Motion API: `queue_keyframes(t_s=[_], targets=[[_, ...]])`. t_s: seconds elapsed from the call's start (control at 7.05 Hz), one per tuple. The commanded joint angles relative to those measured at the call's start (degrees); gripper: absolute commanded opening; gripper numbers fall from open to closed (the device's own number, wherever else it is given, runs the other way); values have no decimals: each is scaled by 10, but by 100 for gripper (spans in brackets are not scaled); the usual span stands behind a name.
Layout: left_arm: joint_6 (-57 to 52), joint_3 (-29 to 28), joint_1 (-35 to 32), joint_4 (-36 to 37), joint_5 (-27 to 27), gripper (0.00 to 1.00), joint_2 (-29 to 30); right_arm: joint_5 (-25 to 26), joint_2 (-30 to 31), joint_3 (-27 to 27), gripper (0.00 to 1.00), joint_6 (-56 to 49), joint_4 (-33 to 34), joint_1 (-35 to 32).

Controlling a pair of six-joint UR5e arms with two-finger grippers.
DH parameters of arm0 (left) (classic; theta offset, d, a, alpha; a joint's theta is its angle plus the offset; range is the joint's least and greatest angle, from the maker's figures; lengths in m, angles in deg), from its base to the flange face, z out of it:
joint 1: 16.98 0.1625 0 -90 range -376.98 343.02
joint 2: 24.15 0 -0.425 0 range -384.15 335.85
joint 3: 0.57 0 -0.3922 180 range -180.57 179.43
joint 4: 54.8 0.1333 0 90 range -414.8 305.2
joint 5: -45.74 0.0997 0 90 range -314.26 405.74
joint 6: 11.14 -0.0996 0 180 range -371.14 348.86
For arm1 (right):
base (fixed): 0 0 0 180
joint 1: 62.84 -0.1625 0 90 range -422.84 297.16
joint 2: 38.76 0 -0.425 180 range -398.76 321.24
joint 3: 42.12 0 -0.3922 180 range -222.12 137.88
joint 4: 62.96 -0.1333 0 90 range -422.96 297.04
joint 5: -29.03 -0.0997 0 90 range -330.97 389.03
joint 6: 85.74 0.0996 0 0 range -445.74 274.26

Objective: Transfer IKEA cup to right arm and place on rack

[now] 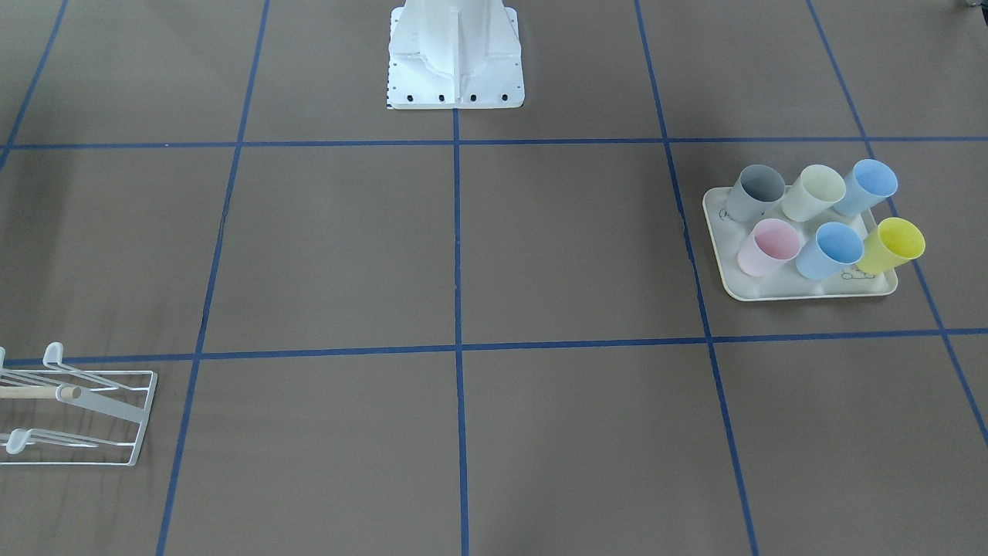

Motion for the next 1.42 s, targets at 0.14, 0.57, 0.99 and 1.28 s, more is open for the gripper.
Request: queue_keyframes(t_s=[0.14,0.57,0.99,1.28], targets=[[1,-24,11,-31,-24,100,23,-30,-3,67,100,102,-36,83],[49,-52,76,-93,-25,100,-17,-2,-8,156,100,247,-36,184],[213,-225,129,-412,-35,100,-40,18,-37,169,100,319,-36,233],[317,-228,163,-464,-39,100,-40,22,-37,169,100,319,-36,235]])
